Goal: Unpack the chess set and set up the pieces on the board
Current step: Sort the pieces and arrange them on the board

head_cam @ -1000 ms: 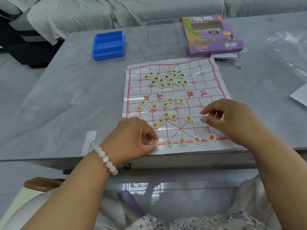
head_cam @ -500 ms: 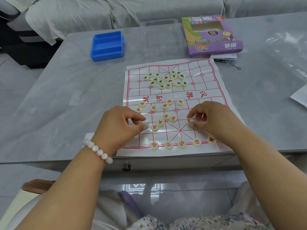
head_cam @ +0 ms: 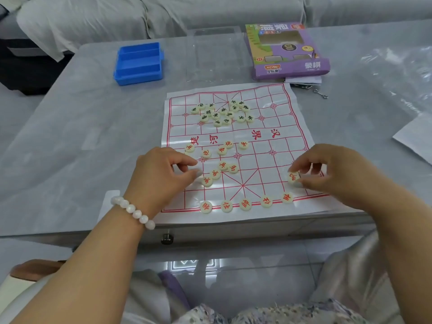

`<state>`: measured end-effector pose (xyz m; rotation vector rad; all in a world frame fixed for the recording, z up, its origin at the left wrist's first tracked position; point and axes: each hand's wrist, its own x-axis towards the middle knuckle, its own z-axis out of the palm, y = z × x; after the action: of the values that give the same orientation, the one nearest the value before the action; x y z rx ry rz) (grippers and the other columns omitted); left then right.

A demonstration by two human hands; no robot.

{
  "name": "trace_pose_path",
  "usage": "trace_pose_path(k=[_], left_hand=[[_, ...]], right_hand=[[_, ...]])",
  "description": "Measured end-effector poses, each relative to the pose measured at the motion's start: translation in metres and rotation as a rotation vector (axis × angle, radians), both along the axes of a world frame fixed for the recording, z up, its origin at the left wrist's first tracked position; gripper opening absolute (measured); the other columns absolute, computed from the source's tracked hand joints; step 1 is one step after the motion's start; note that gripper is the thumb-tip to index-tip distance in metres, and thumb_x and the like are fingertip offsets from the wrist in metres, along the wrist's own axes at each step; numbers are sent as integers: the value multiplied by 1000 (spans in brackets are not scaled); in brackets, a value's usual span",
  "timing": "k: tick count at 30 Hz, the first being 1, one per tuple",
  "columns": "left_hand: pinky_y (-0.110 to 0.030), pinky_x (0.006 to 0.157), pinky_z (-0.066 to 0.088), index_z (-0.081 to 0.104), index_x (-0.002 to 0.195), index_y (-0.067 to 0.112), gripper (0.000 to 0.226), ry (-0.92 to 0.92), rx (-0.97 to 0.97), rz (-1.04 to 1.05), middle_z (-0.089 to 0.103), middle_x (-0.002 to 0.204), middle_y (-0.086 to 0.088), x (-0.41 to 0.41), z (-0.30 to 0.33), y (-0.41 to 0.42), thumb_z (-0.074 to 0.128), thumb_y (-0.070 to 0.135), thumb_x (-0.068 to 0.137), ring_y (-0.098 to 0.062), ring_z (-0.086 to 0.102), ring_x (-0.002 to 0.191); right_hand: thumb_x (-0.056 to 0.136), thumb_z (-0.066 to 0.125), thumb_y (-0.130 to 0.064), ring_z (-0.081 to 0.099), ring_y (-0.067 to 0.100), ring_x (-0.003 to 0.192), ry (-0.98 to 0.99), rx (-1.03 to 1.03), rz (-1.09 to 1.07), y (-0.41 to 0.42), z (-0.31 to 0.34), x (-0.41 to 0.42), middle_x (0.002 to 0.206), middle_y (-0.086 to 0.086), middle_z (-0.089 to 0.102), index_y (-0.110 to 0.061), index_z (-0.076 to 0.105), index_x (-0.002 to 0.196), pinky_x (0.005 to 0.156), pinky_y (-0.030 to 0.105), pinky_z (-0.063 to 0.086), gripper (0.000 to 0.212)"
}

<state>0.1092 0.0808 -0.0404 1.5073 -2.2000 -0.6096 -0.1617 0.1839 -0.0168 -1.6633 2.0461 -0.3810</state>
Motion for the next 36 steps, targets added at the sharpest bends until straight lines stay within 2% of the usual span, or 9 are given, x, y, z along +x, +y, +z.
trace_pose_path(k=[2, 5, 8, 18, 23, 26, 29, 33, 36], left_hand=[[-13, 59, 36, 72, 100, 25, 27, 0, -6, 1, 58, 75, 19, -2, 1, 1, 70, 39, 78, -3, 48, 66], [-14, 58, 37, 73, 99, 25, 26, 5, -8, 1, 58, 76, 19, -3, 2, 2, 70, 38, 77, -6, 49, 67], [-15, 59, 40, 73, 97, 25, 24, 11, -8, -2, 60, 77, 16, -6, 2, 2, 71, 38, 76, -8, 50, 69], [-18, 59, 40, 74, 96, 23, 20, 35, 14, -25, 60, 78, 17, -11, 8, 0, 69, 34, 80, -10, 51, 69], [-16, 63, 41, 73, 98, 28, 23, 31, 22, -95, 61, 79, 18, -23, 9, -2, 71, 37, 77, -5, 52, 72], [-29, 79, 46, 70, 103, 34, 29, -34, 23, -172, 59, 85, 19, -36, 6, 1, 70, 44, 75, -4, 49, 81], [-38, 94, 38, 64, 113, 39, 37, -176, 22, -216, 52, 99, 14, -49, 5, 3, 66, 50, 78, -11, 43, 102], [-35, 95, 30, 61, 116, 42, 36, -341, -9, -228, 50, 111, 10, -62, 3, 2, 60, 53, 81, -15, 37, 113], [-34, 93, 29, 65, 111, 38, 32, -338, -12, -227, 52, 111, 10, -67, 2, -1, 62, 50, 82, -15, 38, 113]], right_hand=[[73, 78, -27, 58, 9, 83, -34, 40, 17, 9, 1, -11, 88, -14, 62, -37, 67, 82, 71, 24, 46, 19], [68, 82, -25, 59, 9, 82, -49, 51, 45, 16, 1, -17, 84, -13, 62, -38, 68, 79, 77, 29, 49, 21], [68, 81, -20, 59, 7, 81, -32, 30, 85, 17, -1, -18, 84, -13, 62, -41, 66, 76, 77, 28, 50, 27], [72, 78, -27, 57, 5, 93, 56, 66, 178, 18, -11, -25, 96, -19, 60, -40, 67, 89, 80, 22, 48, 24], [73, 77, -29, 56, 4, 92, 82, 73, 185, 19, -13, -26, 95, -21, 59, -41, 65, 91, 77, 18, 47, 25], [70, 79, -29, 55, 2, 89, 63, 36, 157, 19, -11, -26, 93, -21, 58, -43, 62, 95, 77, 21, 46, 33], [69, 79, -34, 53, 1, 88, 58, 17, 150, 19, -10, -27, 92, -22, 56, -46, 58, 98, 77, 20, 44, 39], [64, 78, -42, 55, 3, 87, 36, 0, 125, 20, -10, -29, 90, -19, 57, -45, 59, 98, 78, 24, 46, 39], [60, 76, -49, 55, 3, 87, 13, -24, 112, 20, -8, -29, 89, -19, 58, -44, 60, 97, 78, 24, 45, 40]])
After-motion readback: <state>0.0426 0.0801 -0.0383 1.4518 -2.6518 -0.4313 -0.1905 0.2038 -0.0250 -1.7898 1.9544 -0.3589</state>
